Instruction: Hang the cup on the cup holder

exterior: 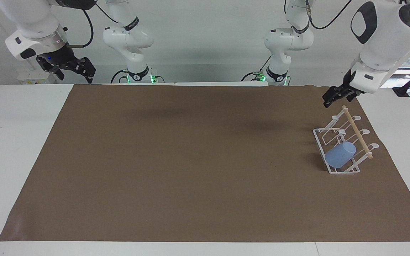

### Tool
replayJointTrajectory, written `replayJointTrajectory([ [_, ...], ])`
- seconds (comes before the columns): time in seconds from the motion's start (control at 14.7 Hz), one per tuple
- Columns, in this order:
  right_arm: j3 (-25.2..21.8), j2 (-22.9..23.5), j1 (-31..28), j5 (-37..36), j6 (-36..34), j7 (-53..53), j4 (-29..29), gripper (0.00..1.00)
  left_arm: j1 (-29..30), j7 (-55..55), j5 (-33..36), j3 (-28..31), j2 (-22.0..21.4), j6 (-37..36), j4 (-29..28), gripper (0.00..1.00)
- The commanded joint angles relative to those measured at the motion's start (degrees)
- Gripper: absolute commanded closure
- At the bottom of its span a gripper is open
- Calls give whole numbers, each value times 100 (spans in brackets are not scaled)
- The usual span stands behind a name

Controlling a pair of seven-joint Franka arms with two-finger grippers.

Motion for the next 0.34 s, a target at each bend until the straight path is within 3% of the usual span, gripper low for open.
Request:
replayJointTrajectory([
  [0.0, 58, -12, -81, 60, -77, -140, 39, 1, 17, 384, -244, -39, 346, -496, 634, 0],
  [0.27, 50, -12, -81, 51, -77, -140, 39, 1, 79, 402, -253, -21, 373, -523, 679, 0],
])
